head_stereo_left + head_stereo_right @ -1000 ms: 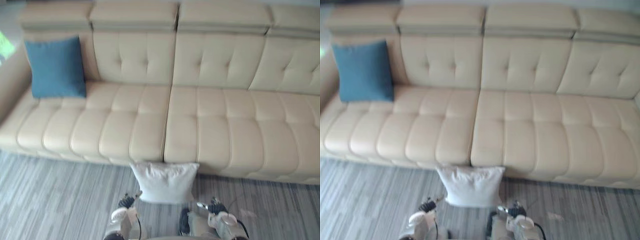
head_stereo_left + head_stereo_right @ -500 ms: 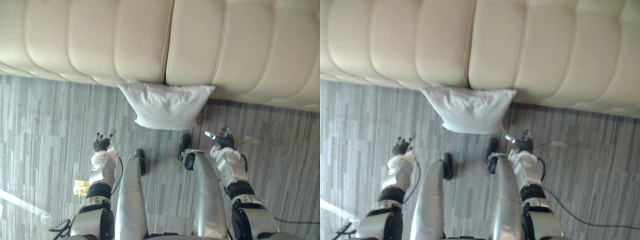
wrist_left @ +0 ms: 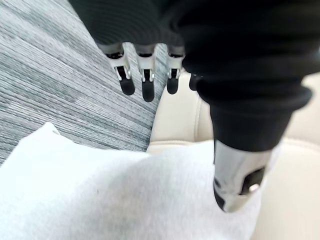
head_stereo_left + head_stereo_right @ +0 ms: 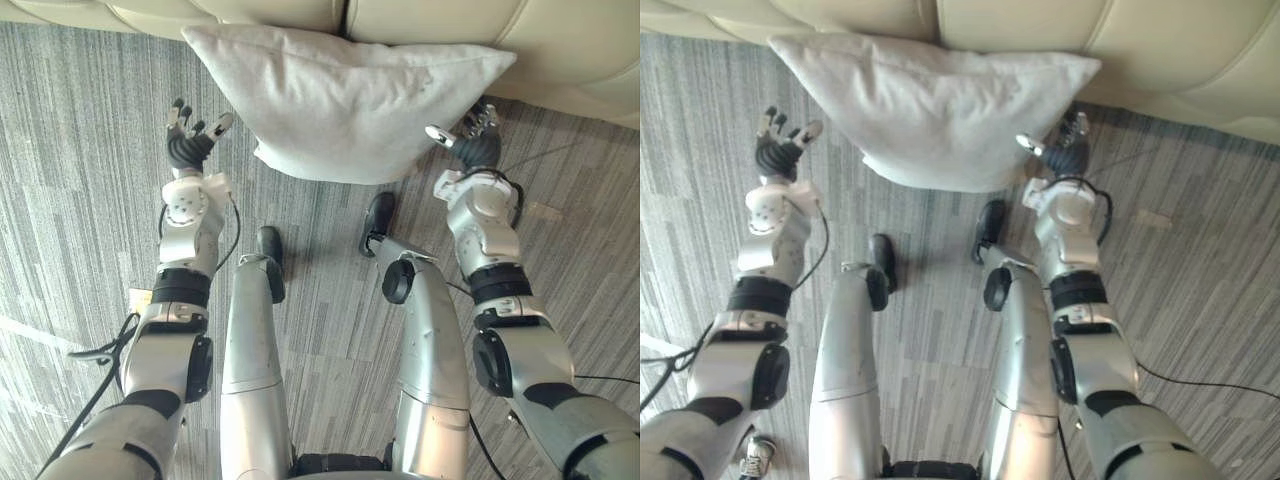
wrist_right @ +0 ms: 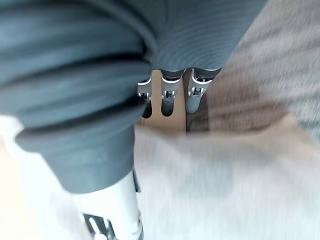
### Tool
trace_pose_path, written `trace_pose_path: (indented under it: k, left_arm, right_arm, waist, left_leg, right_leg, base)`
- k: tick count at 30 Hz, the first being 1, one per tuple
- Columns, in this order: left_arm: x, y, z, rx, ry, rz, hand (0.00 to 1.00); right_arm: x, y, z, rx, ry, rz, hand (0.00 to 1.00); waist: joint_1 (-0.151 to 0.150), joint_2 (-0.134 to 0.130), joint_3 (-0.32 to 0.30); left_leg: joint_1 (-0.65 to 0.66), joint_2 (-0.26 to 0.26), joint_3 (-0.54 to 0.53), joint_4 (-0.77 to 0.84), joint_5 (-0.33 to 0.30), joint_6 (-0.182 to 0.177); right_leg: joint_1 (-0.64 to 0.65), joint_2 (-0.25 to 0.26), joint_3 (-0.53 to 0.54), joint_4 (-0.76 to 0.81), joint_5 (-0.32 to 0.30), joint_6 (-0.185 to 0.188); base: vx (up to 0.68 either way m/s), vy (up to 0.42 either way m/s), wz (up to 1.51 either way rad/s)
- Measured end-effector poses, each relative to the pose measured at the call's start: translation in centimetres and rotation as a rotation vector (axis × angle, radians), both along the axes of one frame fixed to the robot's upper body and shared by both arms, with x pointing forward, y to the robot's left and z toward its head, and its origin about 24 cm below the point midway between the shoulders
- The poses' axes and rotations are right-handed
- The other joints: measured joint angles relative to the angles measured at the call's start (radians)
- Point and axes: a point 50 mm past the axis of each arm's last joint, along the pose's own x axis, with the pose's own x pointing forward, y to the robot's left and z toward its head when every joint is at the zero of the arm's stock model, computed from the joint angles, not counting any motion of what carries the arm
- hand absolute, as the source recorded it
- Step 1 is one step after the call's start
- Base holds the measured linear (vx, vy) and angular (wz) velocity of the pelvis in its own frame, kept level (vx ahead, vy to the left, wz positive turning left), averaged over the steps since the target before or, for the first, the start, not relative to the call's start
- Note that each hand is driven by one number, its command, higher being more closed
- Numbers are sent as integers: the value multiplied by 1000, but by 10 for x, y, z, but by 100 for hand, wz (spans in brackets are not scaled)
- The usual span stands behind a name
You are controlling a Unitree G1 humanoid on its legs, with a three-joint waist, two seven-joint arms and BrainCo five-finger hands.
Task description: Pick up cushions and gather them together orderly.
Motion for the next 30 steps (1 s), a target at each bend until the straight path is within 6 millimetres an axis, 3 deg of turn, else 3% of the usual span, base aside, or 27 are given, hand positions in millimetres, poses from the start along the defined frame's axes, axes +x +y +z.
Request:
trace_pose_path:
  k: [4,6,9,14,19,23,28,29,30]
  left_arm:
    - [2,-19,25,41,-58,4,100]
    - [2,-19,34,39,-79,40,100]
    - [1,-14,36,38,-85,71,100]
    - [-2,-10,43,53,-112,81,100]
    - [-8,-16,34,59,-125,51,100]
    - [-22,-27,2,-13,-117,-3,100]
    - [-48,-35,-51,-79,-45,-25,100]
    - [-57,-40,-75,-93,16,-38,100]
    - [-67,-43,-97,-105,73,-43,100]
  right_arm:
    - [-2,15,14,30,-46,-1,100]
    - [-3,15,17,36,-57,-9,100]
    - [-5,15,21,35,-76,-6,100]
    - [-11,19,22,15,-110,13,100]
    - [-23,21,18,21,-152,39,100]
    - [-34,19,-9,53,-128,39,100]
    - [-57,19,-52,60,-66,53,100]
    - [-63,18,-71,67,-13,50,100]
    - [-71,15,-92,68,41,45,100]
  waist:
    - [-12,0,0]
    - [-23,0,0]
    - [-23,0,0]
    - [-24,0,0]
    - [-29,-2,-3]
    - [-31,-3,-5]
    - [-27,-3,-35]
    - [-27,-3,-63]
    - [-27,-2,-152]
  left_leg:
    - [-37,1,-3,-2,6,-1]
    - [-46,3,-1,-1,12,-12]
    - [-47,13,1,2,14,-16]
    - [-27,15,4,3,14,-17]
    - [77,17,8,-55,18,-11]
    - [240,17,33,-178,43,-13]
    - [454,14,51,-301,54,-29]
    - [539,9,65,-348,54,-29]
    - [539,5,66,-374,53,-29]
  right_leg:
    - [-35,3,-1,-8,9,9]
    - [-47,6,0,-7,16,-1]
    - [-50,19,0,-6,30,-23]
    - [-30,23,4,-10,32,-25]
    - [79,35,5,-90,42,-6]
    - [233,44,5,-194,55,8]
    - [423,58,4,-275,62,-25]
    - [491,57,8,-292,55,-35]
    - [486,56,10,-308,45,-33]
  base:
    - [-78,-8,-2]
    - [-37,-14,-9]
    - [-7,-18,-10]
    - [-8,-4,-2]
    - [-60,-23,-6]
    - [1,-50,1]
    - [108,-50,-4]
    - [148,-15,3]
    - [205,-4,1]
